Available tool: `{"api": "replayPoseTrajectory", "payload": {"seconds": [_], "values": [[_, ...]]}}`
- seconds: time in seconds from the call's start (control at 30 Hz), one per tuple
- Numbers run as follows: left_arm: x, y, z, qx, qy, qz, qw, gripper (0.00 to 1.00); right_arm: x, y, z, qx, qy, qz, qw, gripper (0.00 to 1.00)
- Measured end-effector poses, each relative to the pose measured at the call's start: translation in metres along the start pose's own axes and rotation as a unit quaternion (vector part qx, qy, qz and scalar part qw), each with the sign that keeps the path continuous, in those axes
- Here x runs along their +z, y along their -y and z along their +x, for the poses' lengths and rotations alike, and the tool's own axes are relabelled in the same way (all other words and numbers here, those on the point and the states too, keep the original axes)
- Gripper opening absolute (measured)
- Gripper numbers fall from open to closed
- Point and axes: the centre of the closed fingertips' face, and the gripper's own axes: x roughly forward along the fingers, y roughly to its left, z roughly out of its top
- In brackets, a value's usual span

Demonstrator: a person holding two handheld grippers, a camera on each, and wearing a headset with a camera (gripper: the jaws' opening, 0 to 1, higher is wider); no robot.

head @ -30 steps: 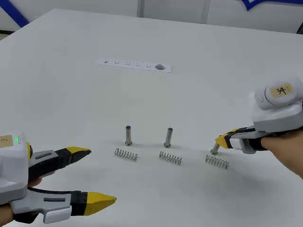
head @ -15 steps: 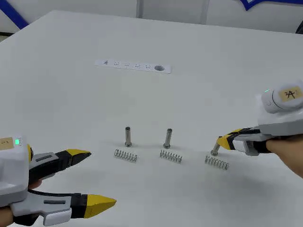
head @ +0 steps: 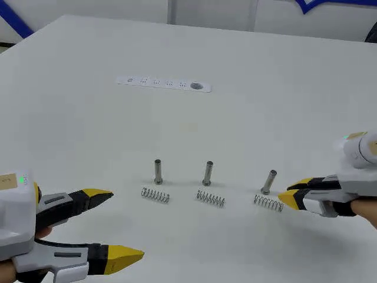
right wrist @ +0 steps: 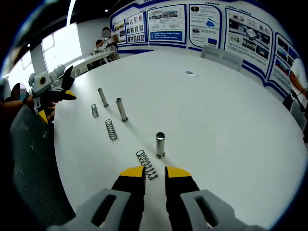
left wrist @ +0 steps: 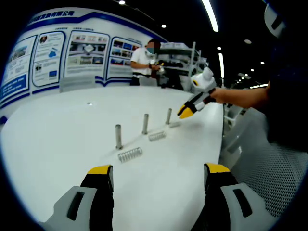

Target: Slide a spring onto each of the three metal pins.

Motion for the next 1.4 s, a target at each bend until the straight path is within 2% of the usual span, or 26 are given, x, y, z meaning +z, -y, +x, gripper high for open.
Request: {"api": "replayPoseTrajectory", "payload": {"seconds": [0.37, 0.8, 1.03, 1.4], "values": [[0.000, -0.001, -0.001, 0.002, -0.001, -0.002, 1.0000, 0.78, -0.014, -0.005, 0.011, 0.025, -0.013, -0.026, 0.9993, 0.17], [-0.002, -0.002, -0.001, 0.005, -0.004, -0.004, 1.0000, 0.77, -0.019, -0.005, 0.019, 0.041, -0.015, -0.048, 0.9979, 0.16], [-0.003, -0.002, -0.001, 0.006, -0.005, -0.007, 0.9999, 0.77, -0.023, -0.003, 0.021, 0.043, -0.015, -0.061, 0.9971, 0.14], [-0.003, -0.001, 0.000, 0.005, -0.006, -0.007, 0.9999, 0.76, -0.017, -0.008, 0.016, 0.043, -0.006, -0.073, 0.9964, 0.12]]}}
